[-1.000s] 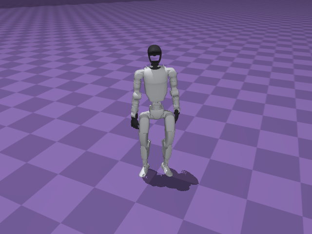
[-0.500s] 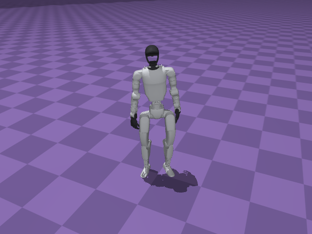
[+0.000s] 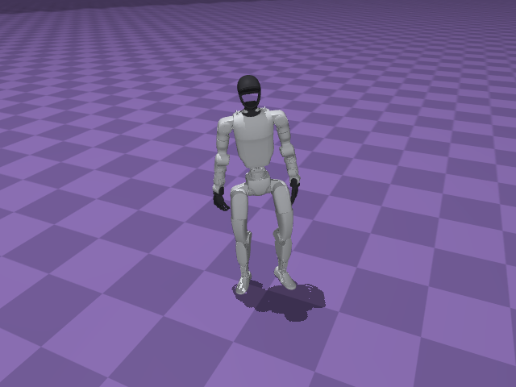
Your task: Upper body actions
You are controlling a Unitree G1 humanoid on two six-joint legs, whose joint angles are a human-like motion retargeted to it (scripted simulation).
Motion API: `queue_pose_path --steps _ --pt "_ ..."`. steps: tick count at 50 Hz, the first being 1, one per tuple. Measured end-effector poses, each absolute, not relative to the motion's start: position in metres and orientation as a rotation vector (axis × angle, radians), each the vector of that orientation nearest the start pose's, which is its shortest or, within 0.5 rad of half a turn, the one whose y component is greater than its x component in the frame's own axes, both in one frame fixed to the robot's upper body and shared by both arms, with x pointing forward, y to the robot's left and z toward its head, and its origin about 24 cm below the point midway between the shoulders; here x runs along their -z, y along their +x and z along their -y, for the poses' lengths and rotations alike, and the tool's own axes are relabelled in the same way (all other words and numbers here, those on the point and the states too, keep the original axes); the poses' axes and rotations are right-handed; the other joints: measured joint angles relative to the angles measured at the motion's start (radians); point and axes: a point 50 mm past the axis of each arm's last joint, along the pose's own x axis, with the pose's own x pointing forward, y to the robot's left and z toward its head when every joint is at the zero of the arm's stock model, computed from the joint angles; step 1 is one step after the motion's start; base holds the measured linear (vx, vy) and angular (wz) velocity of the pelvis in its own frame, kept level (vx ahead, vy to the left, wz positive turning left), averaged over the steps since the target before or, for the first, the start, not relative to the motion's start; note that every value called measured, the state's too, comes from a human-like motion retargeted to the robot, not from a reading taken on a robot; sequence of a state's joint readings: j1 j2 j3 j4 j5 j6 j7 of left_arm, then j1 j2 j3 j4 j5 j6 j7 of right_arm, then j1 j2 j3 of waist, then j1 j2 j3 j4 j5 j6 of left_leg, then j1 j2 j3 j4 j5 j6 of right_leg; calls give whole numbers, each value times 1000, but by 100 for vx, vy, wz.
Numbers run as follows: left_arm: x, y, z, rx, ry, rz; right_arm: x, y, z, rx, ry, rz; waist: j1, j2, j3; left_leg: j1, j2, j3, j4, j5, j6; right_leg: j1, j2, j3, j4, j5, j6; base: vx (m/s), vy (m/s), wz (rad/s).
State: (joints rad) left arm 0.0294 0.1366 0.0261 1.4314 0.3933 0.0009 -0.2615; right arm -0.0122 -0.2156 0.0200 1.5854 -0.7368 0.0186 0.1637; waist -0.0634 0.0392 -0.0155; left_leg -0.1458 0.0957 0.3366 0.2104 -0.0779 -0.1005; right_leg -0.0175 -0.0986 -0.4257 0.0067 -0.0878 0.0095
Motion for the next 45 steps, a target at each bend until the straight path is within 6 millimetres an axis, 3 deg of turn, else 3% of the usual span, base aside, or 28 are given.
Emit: queue_pose_path --steps 4,7,12,16,21,27,32,35,37,40,45 --pt "177 20 -202 326 220 -1515 171 3 235 -552 -657 -1656 9 -20 5 18 25 83 4 -1 22 12 -8 -7 3 -1 6 10 2 6" --pt "177 11 -206 291 197 -1541 171 6 237 -556 -675 -1643 13 -20 3 28 29 85 -12 16 0 17 -5 -7 4 -1 13 14 6 -6" --pt "176 -2 -213 255 168 -1599 171 10 236 -535 -653 -1615 21 -32 1 41 11 94 -34 0 17 23 -19 -7 9 0 30 17 11 -3" --pt "171 8 -235 205 223 -1571 173 14 229 -495 -578 -1575 37 -55 26 43 -4 88 -29 -11 34 27 -40 -15 24 -1 45 14 9 8" --pt "158 54 -272 5 287 -1439 173 42 219 -474 -524 -1435 69 -88 97 25 1 91 -10 -27 52 -8 -50 1 91 -15 64 3 1 -7" --pt "134 110 -307 -192 194 -1239 162 94 228 -505 -682 -1242 99 -105 133 -56 41 134 48 -55 65 -135 -49 81 206 7 91 -13 -1 -44" --pt "111 157 -321 -227 252 -1108 149 129 239 -494 -776 -1112 94 -110 177 -114 59 95 117 -75 64 -134 -141 -76 171 16 55 -9 -5 28" --pt "95 190 -321 -188 288 -1011 139 150 243 -442 -785 -1032 110 -141 212 -156 47 89 187 -104 60 -130 -197 -131 126 68 130 -10 -15 24" --pt "84 213 -316 -170 306 -939 131 168 243 -411 -767 -976 123 -151 267 -170 46 81 225 -112 60 -138 -219 -158 147 70 117 -16 -19 15" --pt "65 253 -296 -188 277 -789 108 211 242 -378 -753 -864 170 -140 348 -207 76 108 255 -111 68 -220 -206 -131 222 51 82 -32 -24 -49" --pt "26 306 -273 -219 113 -562 49 293 226 -423 -860 -623 140 -114 459 -345 137 108 386 -136 74 -354 -179 -94 322 21 45 -42 -19 -28"
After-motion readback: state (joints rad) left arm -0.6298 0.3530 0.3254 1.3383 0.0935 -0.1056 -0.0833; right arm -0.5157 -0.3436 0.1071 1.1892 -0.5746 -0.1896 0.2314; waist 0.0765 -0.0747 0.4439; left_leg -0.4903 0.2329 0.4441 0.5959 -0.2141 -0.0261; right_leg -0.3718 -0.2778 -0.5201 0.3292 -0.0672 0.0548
